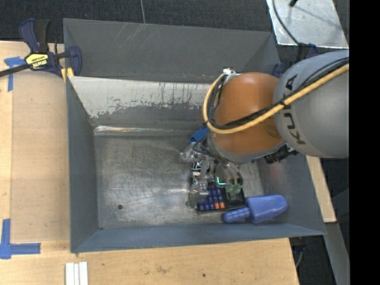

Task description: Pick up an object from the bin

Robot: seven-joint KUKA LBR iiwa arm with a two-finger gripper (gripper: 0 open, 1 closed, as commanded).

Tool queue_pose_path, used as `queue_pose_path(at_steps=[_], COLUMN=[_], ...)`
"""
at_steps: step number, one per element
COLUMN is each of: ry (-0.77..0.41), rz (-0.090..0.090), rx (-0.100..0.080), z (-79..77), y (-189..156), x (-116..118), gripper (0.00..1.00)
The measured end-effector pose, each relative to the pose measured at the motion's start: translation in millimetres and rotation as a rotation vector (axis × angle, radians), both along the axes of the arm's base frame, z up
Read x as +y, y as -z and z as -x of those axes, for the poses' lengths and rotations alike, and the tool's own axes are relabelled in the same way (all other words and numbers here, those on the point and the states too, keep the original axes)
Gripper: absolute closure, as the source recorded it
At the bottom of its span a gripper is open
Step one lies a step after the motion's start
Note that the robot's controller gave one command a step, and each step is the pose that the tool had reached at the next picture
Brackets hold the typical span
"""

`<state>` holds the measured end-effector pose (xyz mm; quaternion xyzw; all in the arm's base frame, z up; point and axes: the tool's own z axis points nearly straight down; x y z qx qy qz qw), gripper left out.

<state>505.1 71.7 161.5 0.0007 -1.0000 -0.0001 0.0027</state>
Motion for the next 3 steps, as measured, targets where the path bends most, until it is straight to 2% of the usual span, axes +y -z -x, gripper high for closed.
queue_pose_path(at_steps=[1,2,3], ry=[0.002,-0.071,-0.184], rz=[-0.001,-0.001,0.001], rx=[-0.008,-0.010,-0.015], z=[-2.0,-1.5,3.1], y=[-4,28,85], x=[0,-48,-79], gripper=[0.00,0.00,0.00])
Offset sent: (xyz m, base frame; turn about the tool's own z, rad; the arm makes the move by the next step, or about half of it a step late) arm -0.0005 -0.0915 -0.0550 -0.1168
